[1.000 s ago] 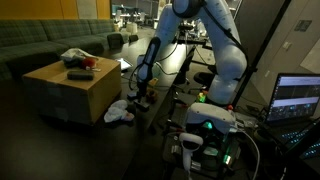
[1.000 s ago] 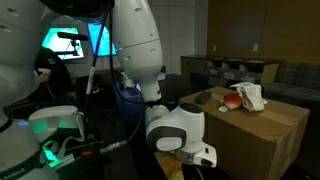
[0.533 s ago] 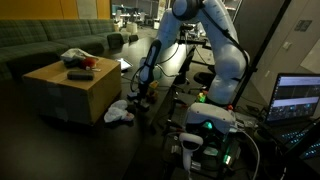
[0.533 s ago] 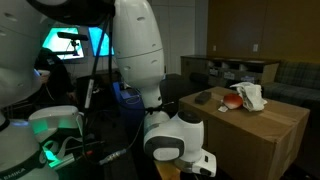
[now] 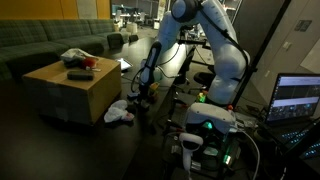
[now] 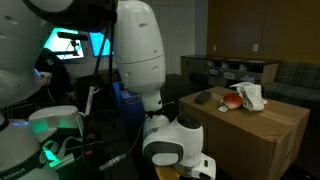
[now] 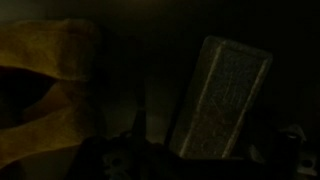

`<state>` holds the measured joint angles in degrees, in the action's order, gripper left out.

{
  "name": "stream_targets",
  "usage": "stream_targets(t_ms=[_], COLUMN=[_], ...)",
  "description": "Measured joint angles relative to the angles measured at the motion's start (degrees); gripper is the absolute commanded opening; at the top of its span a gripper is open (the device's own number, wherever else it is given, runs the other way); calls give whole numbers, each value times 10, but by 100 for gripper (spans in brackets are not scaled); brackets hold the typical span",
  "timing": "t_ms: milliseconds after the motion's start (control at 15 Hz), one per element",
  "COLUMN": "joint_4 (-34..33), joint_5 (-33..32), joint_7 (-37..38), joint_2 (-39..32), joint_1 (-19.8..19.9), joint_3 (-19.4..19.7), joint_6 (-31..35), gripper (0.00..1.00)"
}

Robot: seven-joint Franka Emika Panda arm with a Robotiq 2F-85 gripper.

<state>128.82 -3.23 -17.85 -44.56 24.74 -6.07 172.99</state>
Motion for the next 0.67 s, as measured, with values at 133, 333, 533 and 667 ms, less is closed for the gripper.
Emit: stream_targets(t_ms=[133, 333, 533, 667], joint_4=[-2, -3, -4, -4], joint_5=[-1, -2, -2, -2], joint_7=[0, 0, 0, 0], joint_2=[-2, -4, -4, -4], joint_1=[-1, -3, -4, -4], joint_3=[0, 0, 0, 0], joint_6=[1, 1, 1, 1], gripper=[100, 100, 100, 100])
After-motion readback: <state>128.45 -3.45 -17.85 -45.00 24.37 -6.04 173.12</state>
